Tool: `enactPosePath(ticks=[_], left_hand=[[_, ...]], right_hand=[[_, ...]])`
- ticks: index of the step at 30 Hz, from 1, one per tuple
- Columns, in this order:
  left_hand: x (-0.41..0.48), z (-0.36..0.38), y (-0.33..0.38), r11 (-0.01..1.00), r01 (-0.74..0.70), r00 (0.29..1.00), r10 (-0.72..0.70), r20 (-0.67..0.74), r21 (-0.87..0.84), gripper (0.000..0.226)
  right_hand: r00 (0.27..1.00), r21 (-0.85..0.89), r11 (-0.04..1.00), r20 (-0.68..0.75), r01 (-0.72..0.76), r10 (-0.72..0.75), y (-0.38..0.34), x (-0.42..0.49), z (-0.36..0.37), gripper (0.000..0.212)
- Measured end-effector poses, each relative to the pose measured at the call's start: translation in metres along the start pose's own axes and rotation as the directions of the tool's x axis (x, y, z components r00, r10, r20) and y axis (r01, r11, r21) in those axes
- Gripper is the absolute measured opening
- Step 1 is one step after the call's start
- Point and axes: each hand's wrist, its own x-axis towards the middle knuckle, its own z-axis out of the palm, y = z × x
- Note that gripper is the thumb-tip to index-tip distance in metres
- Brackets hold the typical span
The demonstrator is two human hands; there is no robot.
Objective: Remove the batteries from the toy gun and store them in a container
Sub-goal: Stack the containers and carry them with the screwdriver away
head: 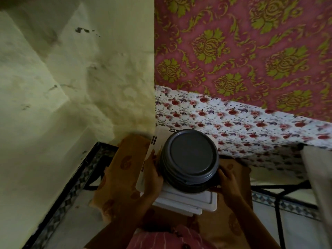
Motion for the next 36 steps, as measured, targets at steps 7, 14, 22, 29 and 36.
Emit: enactPosePath(ticks=[7,14,22,29,36], left_hand=[[0.009,-0.011,-0.007,0.985,-0.074,0.994,0.062,0.085,0.155,0.059],[0.011,-0.019,-0.002,0.999,-0.004,0.993,0.000,0.122,0.037,0.046],[-0.028,-0.025,0.040,0.981,-0.137,0.969,0.161,0.188,-0.137,0.060],[-0.061,-0.042,0.053,0.986,-0.131,0.971,0.149,0.189,-0.105,0.046],[-0.061,-0.060,0.068,0.965,-0.145,0.980,0.171,0.103,-0.221,0.043]], right_hand=[[0.998,0.081,0.997,-0.053,-0.010,0.014,0.002,-0.004,0.010,0.027],[0.995,0.036,0.999,-0.094,-0.020,0.023,0.006,-0.005,0.012,0.030],[0.900,-0.143,0.949,-0.305,0.281,-0.312,-0.008,-0.060,0.003,0.034],[0.960,-0.056,0.972,-0.150,0.229,-0.235,-0.014,-0.085,0.012,0.027],[0.937,0.009,0.954,-0.188,0.300,-0.293,-0.031,-0.098,0.026,0.026]])
